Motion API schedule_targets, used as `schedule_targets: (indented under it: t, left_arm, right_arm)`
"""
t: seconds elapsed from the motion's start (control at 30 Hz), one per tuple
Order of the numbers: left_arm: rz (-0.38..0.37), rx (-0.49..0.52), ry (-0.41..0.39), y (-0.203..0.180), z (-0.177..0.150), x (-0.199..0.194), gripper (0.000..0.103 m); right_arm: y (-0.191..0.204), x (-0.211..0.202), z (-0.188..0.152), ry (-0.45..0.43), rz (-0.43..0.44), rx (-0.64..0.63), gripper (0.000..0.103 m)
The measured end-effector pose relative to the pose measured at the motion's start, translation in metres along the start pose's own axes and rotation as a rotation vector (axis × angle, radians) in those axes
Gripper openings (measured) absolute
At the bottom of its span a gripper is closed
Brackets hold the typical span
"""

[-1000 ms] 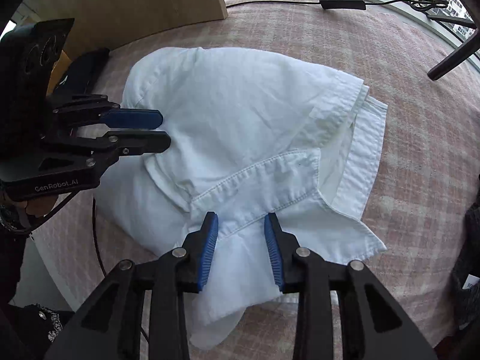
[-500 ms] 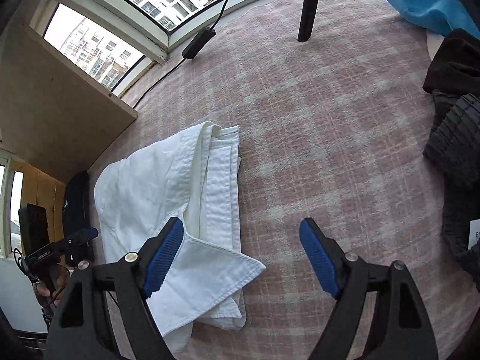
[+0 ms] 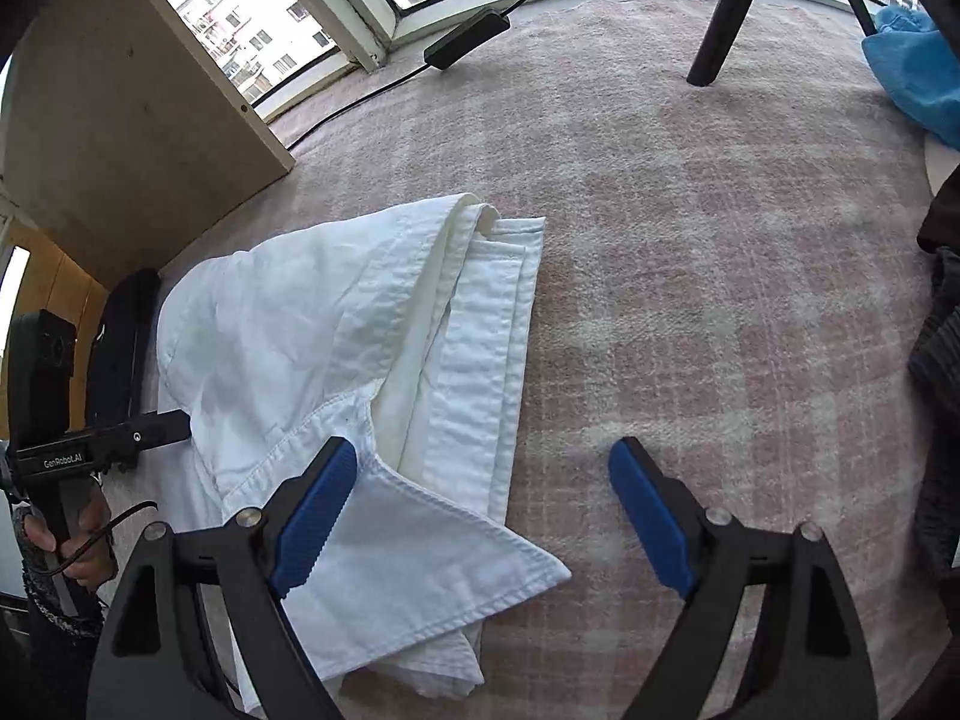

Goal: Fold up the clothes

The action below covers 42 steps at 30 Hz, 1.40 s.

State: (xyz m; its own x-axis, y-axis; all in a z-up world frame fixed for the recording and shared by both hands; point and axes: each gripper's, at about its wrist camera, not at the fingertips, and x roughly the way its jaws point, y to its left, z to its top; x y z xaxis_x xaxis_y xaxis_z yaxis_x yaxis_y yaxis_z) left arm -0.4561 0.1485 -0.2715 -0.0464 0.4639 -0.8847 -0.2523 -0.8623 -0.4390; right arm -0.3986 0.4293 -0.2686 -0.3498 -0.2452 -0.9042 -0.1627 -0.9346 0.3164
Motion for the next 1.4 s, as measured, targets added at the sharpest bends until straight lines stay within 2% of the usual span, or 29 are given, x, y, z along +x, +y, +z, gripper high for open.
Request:
schedule_targets:
  t: [0.07,0.13,0.2,0.27,0.33,0.37,0.5,0.53,0.67,0.77,0.93,1.13,1.27,1.4]
  left_arm:
    - [0.013,0.011,-0.003,-0.003,-0.001,0.001,0.06]
    - [0.026,0.024,-0.006,-0.006,-0.002,0.002,0.06]
    - [0.041,0.038,-0.01,-0.008,-0.003,0.002,0.06]
    - [0.044,0.039,-0.018,-0.008,-0.004,0.002,0.052]
    - [0.047,0.04,-0.027,-0.008,-0.005,0.002,0.046]
    - [0.05,0.044,-0.034,-0.009,-0.007,0.003,0.04]
    - [0.057,0.073,-0.053,-0.018,-0.011,0.008,0.028]
    - [0.055,0.078,-0.058,-0.019,-0.012,0.008,0.023]
    - [0.047,0.058,-0.072,-0.02,-0.013,0.008,0.015]
    - [0.039,0.035,-0.088,-0.023,-0.014,-0.001,0.012]
    - [0.068,0.071,-0.152,-0.042,-0.022,-0.033,0.012]
    - [0.11,0.057,-0.255,-0.043,-0.045,-0.093,0.012]
    - [0.192,0.054,-0.316,-0.028,-0.069,-0.137,0.012]
    - [0.259,0.034,-0.369,0.005,-0.092,-0.181,0.012]
  right_arm:
    - [0.01,0.003,0.0,0.015,-0.042,-0.041,0.087]
    - [0.018,0.006,-0.001,0.027,-0.036,-0.077,0.086]
    - [0.023,0.008,-0.001,0.028,-0.034,-0.109,0.082]
    - [0.026,0.006,-0.005,0.022,-0.039,-0.152,0.063]
    - [0.026,0.005,-0.005,0.025,-0.025,-0.164,0.051]
    - [0.026,0.004,-0.005,0.027,-0.016,-0.167,0.047]
    - [0.024,0.002,-0.004,0.026,0.015,-0.167,0.032]
    - [0.023,0.002,-0.004,0.025,0.023,-0.164,0.024]
    - [0.02,0.004,-0.009,0.017,0.07,-0.126,0.014]
    - [0.021,-0.006,-0.007,0.001,0.094,-0.12,0.011]
    - [0.037,-0.04,-0.001,-0.063,0.146,-0.157,0.01]
    - [0.072,-0.079,-0.001,-0.124,0.161,-0.246,0.01]
    - [0.114,-0.098,-0.013,-0.143,0.174,-0.343,0.01]
    - [0.173,-0.101,-0.021,-0.157,0.195,-0.43,0.01]
